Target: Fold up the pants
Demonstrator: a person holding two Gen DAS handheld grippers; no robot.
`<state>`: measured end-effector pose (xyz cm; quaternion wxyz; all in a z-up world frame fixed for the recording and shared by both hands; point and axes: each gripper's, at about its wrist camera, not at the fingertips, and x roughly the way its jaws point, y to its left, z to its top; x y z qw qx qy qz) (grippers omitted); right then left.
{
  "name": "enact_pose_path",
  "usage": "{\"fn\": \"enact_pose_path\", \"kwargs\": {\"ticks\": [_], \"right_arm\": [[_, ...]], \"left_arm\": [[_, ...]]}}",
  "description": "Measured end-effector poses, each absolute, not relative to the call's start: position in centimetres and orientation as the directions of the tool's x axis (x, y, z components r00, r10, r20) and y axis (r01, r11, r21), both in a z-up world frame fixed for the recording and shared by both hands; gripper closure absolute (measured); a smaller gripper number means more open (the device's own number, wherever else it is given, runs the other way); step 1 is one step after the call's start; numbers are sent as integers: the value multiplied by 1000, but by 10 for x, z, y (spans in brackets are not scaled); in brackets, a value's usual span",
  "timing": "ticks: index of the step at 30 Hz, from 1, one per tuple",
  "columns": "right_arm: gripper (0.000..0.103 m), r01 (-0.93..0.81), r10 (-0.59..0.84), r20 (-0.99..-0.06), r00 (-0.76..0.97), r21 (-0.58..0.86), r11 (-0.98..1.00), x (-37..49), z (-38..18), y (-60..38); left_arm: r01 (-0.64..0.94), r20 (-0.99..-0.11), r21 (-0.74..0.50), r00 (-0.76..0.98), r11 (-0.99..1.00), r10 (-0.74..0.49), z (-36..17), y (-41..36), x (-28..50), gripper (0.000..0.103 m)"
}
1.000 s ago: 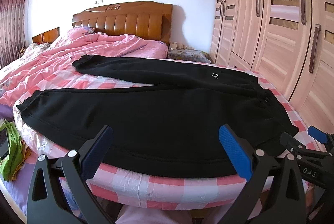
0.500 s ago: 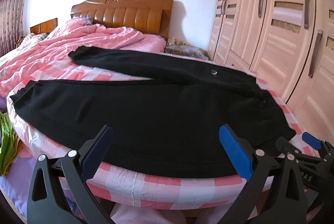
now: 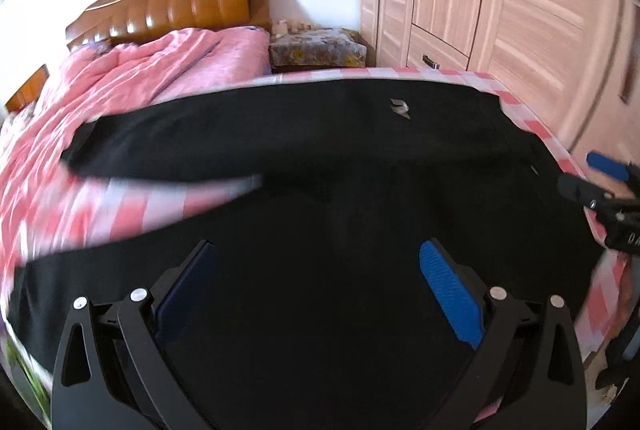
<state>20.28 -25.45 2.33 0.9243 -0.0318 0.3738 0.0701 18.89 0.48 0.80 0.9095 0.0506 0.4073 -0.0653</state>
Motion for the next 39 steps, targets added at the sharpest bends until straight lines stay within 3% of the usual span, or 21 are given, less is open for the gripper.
{"fn": "enact_pose_path", "kwargs": {"ticks": [3, 7, 16, 20, 23, 25, 26, 30, 35, 37, 39], "right_arm": [[4, -191, 121, -737, 665, -12, 981, 269, 15, -262], [4, -255, 144, -806, 575, -9, 967, 363, -14, -260], [4, -509, 288, -876, 386, 58, 859, 461, -53, -242], [6, -588, 353, -886, 299, 120, 800, 467, -62, -236], [23, -654, 399, -875, 274, 134, 744, 457, -60, -233], [45, -674, 428, -867, 253, 159, 721, 455, -56, -232], [49, -683, 433, -864, 256, 155, 714, 454, -54, -232], [87, -692, 417, -846, 332, 82, 717, 439, -43, -239], [93, -692, 389, -792, 471, -59, 719, 401, -21, -239], [93, -682, 371, -770, 519, -110, 723, 385, -14, -235], [94, -673, 365, -754, 546, -135, 727, 377, -7, -234]], "left_arm": [[117, -818, 55, 575, 992, -22, 7, 17, 270, 1], [85, -871, -34, 486, 996, -72, -7, 25, 361, 2], [21, -905, -153, 399, 988, -149, -35, 16, 469, 4], [17, -909, -169, 384, 985, -162, -35, 5, 495, 31], [18, -909, -192, 373, 981, -185, -33, -4, 507, 31], [25, -909, -183, 378, 983, -179, -32, -8, 513, 29], [26, -908, -189, 377, 982, -184, -31, -11, 517, 29], [0, -905, -227, 369, 974, -211, -29, -14, 528, 24], [30, -898, -193, 397, 981, -189, -20, -25, 533, 19], [127, -892, -122, 420, 984, -164, -13, -37, 533, 18], [320, -872, -42, 451, 946, -191, -3, -51, 527, 16]]}}
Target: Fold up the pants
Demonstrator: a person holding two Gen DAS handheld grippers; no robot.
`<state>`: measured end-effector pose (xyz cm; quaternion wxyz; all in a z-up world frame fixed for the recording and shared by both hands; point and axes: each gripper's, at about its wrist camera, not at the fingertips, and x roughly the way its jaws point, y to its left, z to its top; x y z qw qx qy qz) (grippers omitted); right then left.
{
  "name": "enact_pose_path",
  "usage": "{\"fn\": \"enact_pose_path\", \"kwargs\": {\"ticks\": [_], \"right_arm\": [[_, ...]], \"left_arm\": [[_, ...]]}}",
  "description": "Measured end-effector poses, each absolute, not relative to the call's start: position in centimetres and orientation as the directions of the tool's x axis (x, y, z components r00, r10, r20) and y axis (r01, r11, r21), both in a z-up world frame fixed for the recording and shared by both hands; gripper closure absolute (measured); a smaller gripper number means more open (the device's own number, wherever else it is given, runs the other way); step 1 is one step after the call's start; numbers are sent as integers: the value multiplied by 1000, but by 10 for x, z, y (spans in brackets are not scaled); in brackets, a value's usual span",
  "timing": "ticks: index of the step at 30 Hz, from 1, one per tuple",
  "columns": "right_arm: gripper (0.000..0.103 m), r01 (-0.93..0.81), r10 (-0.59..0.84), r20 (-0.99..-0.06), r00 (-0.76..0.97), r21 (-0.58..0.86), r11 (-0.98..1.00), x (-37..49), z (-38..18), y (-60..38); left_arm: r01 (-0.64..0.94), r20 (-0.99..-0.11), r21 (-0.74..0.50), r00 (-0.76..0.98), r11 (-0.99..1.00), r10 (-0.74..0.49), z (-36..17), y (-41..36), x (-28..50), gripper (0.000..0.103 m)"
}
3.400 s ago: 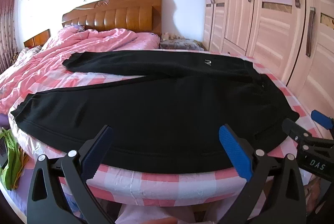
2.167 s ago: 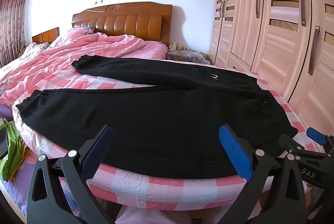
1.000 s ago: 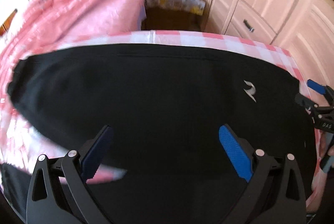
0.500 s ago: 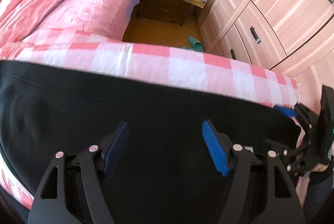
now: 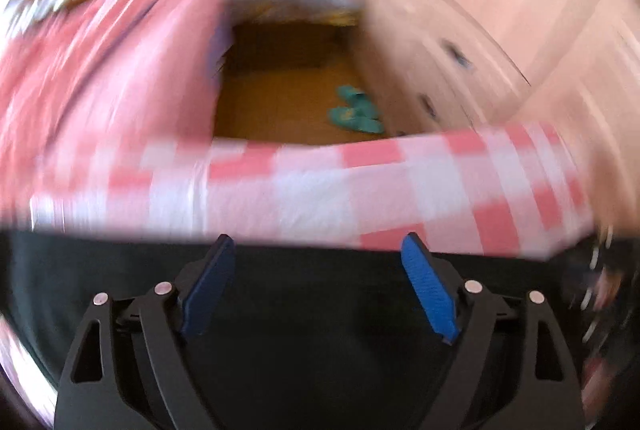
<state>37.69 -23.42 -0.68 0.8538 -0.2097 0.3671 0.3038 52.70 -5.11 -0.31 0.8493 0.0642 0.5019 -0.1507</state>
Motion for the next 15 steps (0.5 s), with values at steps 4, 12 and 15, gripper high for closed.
{"fn": "enact_pose_path", "kwargs": {"ticks": [4, 12, 15], "right_arm": [[94, -674, 376, -736, 562, -144, 725, 367, 3, -231], [94, -664, 372, -727, 577, -153, 732, 352, 5, -226], [94, -658, 365, -724, 586, -162, 735, 348, 7, -223]], "left_arm": [[688, -795, 155, 513, 709, -324, 11, -64, 498, 6], [898, -890, 240, 355, 368, -286, -14, -60, 493, 5], [919, -914, 239, 322, 314, -246, -27, -59, 500, 10]]}}
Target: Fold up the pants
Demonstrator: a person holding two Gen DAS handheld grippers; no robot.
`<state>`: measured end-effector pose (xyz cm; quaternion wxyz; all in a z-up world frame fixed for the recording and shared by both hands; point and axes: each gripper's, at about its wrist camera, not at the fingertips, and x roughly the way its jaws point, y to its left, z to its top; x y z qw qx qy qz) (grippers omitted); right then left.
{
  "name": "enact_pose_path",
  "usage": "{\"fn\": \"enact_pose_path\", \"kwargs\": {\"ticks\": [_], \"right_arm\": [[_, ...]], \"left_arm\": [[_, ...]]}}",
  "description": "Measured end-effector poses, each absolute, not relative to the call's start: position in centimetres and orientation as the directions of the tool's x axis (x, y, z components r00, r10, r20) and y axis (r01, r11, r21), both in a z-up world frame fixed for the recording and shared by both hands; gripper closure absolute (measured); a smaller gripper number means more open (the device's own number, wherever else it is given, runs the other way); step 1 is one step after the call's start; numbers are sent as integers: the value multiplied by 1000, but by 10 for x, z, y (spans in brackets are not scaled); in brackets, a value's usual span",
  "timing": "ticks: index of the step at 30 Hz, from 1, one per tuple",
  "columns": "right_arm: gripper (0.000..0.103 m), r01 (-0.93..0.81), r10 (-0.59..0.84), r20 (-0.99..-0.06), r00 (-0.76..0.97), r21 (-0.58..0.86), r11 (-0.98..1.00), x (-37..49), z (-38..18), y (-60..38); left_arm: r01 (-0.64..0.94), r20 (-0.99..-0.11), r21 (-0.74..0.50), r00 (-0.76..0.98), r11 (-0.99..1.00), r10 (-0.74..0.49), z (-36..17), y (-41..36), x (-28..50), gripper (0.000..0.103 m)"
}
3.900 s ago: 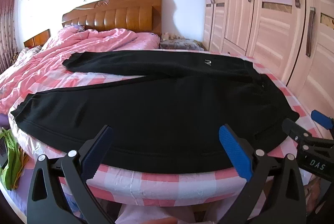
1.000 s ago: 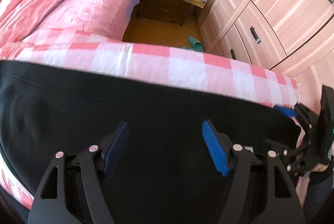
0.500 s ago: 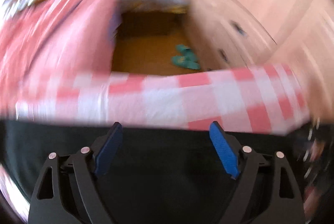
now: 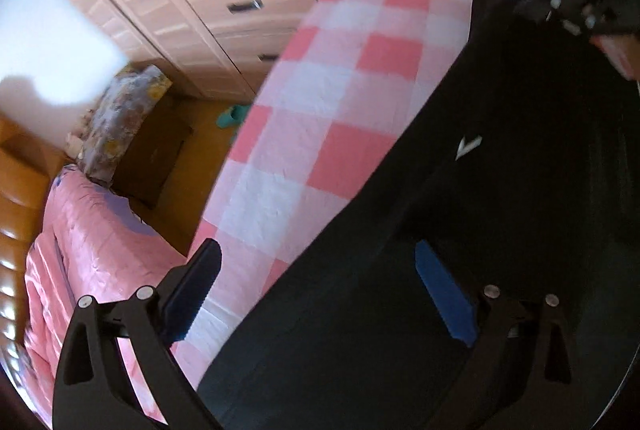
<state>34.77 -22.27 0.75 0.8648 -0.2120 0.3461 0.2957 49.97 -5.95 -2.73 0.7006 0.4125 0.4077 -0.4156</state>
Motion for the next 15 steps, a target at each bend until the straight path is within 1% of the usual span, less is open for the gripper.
{"fn": "enact_pose_path", "kwargs": {"ticks": [1, 2, 3, 4, 5, 6, 7, 10, 15], "right_arm": [[94, -657, 361, -725, 587, -166, 736, 346, 8, -222], [94, -653, 352, -725, 592, -175, 737, 344, 8, -221], [94, -651, 345, -727, 593, -182, 737, 343, 9, -219], [94, -649, 336, -732, 593, -188, 737, 342, 9, -219], [94, -645, 328, -731, 598, -196, 738, 342, 9, -218], [94, -638, 318, -731, 603, -203, 743, 342, 10, -218], [94, -634, 314, -730, 607, -207, 745, 339, 11, -218], [94, -619, 306, -715, 629, -222, 754, 326, 17, -220], [95, -601, 305, -668, 679, -266, 754, 293, 43, -218]], "left_arm": [[928, -927, 215, 292, 304, -235, -33, -60, 502, 19], [940, -945, 179, 247, 292, -215, -41, -61, 507, 36], [945, -956, 159, 219, 285, -195, -47, -60, 509, 47], [948, -962, 147, 204, 284, -183, -50, -59, 510, 62], [949, -967, 113, 173, 295, -187, -52, -56, 510, 76], [948, -966, 98, 164, 303, -201, -51, -54, 509, 82], [945, -960, 105, 177, 310, -215, -48, -52, 505, 84], [920, -922, 207, 297, 332, -249, -27, -41, 480, 90], [865, -847, 361, 461, 348, -265, 14, -31, 422, 92]]}}
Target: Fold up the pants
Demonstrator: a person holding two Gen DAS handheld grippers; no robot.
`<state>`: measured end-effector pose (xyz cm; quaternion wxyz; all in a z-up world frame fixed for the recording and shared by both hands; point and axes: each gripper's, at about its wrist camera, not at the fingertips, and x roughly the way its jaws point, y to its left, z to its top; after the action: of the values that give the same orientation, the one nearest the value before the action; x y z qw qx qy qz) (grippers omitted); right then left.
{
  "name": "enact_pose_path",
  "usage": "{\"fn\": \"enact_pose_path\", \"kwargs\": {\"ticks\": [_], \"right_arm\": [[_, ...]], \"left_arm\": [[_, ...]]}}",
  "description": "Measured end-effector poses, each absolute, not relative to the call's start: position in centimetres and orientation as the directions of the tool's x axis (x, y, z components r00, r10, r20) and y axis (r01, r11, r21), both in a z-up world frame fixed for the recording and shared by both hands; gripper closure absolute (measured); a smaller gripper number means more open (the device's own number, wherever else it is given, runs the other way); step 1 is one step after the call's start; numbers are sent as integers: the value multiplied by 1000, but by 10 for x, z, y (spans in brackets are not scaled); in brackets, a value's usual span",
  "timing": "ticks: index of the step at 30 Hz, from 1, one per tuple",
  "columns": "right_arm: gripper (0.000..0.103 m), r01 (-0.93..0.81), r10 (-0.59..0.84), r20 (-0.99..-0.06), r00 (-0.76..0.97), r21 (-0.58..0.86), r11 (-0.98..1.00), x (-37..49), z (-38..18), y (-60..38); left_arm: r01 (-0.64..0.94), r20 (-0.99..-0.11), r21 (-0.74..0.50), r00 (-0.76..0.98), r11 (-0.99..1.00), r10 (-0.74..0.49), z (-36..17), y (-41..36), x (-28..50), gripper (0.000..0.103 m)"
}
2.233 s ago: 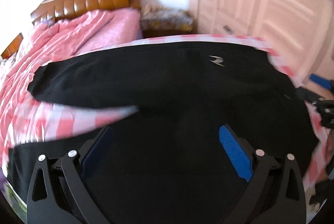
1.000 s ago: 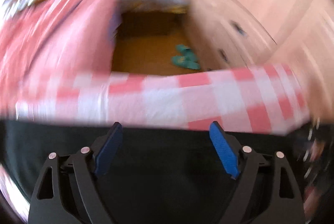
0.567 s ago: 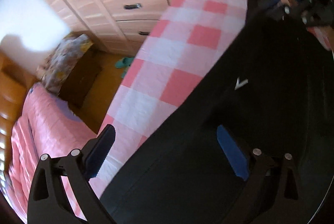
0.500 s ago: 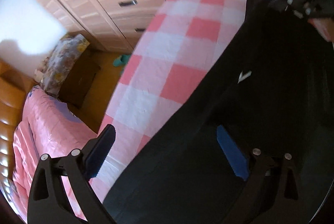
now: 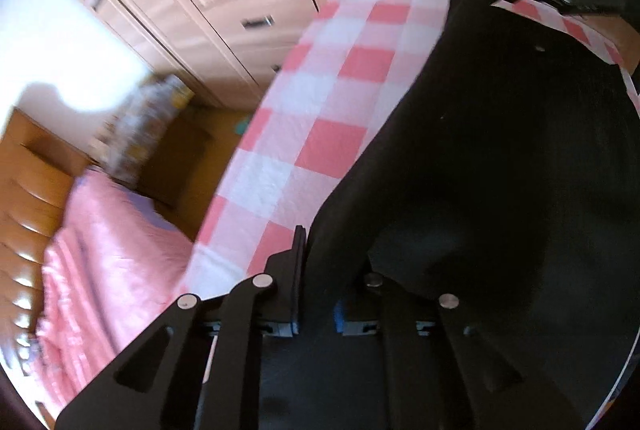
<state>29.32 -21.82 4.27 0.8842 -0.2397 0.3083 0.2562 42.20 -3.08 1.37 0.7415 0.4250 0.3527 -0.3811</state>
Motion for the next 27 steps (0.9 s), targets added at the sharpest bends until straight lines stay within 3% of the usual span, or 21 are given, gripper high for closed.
{"fn": "enact_pose_path", "kwargs": {"ticks": [6, 11, 17, 24, 27], "right_arm": [[95, -603, 304, -627, 717, -339, 722, 221, 65, -215], [95, -617, 287, -648, 705, -362, 699, 160, 47, -215], [95, -623, 281, -699, 658, -296, 725, 105, 1, -215], [94, -591, 249, -735, 630, -247, 768, 75, -54, -209], [89, -561, 262, -736, 624, -189, 806, 76, -51, -213]], "left_arm": [[793, -751, 512, 600, 330, -275, 50, -24, 321, 94], [756, -705, 577, 652, 308, -280, 49, -23, 228, 94], [750, -715, 590, 657, 298, -238, -7, -31, 146, 94], [748, -749, 548, 638, 374, -180, -70, -34, 117, 93], [740, -756, 532, 634, 411, -162, -83, -33, 117, 85]]}}
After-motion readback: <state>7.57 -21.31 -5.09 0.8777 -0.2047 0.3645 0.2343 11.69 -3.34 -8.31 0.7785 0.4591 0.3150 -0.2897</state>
